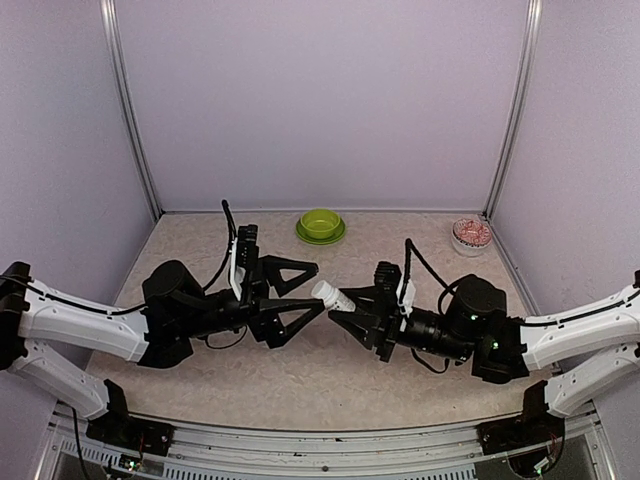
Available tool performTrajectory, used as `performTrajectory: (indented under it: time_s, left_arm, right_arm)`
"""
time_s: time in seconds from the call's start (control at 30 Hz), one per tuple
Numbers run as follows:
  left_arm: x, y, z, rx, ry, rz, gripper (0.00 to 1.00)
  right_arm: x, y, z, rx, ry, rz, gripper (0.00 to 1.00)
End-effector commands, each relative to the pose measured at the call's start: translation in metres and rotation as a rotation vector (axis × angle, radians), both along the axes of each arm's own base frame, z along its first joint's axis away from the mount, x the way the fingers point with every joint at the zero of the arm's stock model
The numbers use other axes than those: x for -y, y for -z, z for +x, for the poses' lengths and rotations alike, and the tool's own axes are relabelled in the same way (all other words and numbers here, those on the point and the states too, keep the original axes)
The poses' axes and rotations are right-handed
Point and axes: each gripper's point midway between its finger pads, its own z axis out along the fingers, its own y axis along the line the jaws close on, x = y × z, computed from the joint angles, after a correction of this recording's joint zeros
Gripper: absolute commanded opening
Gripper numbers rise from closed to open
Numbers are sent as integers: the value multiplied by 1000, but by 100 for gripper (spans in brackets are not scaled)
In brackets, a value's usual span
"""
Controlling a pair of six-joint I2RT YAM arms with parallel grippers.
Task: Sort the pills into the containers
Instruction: Open the lid of the pill bottle.
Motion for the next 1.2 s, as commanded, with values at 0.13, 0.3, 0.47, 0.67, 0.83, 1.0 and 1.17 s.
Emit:
performTrajectory:
  time_s: [0.13, 0.3, 0.47, 0.67, 0.83, 1.0, 1.17]
  left_arm:
    - [16, -4, -16, 47, 121, 5, 94]
    - [20, -1, -19, 48, 140, 9, 93]
    - [17, 2, -18, 45, 120, 8, 87]
    - [15, 3, -17, 45, 106, 10, 80]
    - [14, 4, -15, 41, 93, 10, 76]
    - [12, 5, -9, 21, 62, 13, 71]
    - [12, 7, -5, 7, 45, 15, 69]
  right_arm:
    - [-20, 4, -8, -17, -95, 5, 21]
    - [-22, 7, -5, -29, -82, 8, 21]
    - [-17, 12, 6, -48, -16, 10, 21]
    - [-9, 11, 14, -50, 44, 22, 21]
    - [-4, 13, 21, -56, 96, 17, 21]
    - [1, 13, 22, -55, 110, 24, 21]
    - [5, 11, 22, -49, 118, 26, 21]
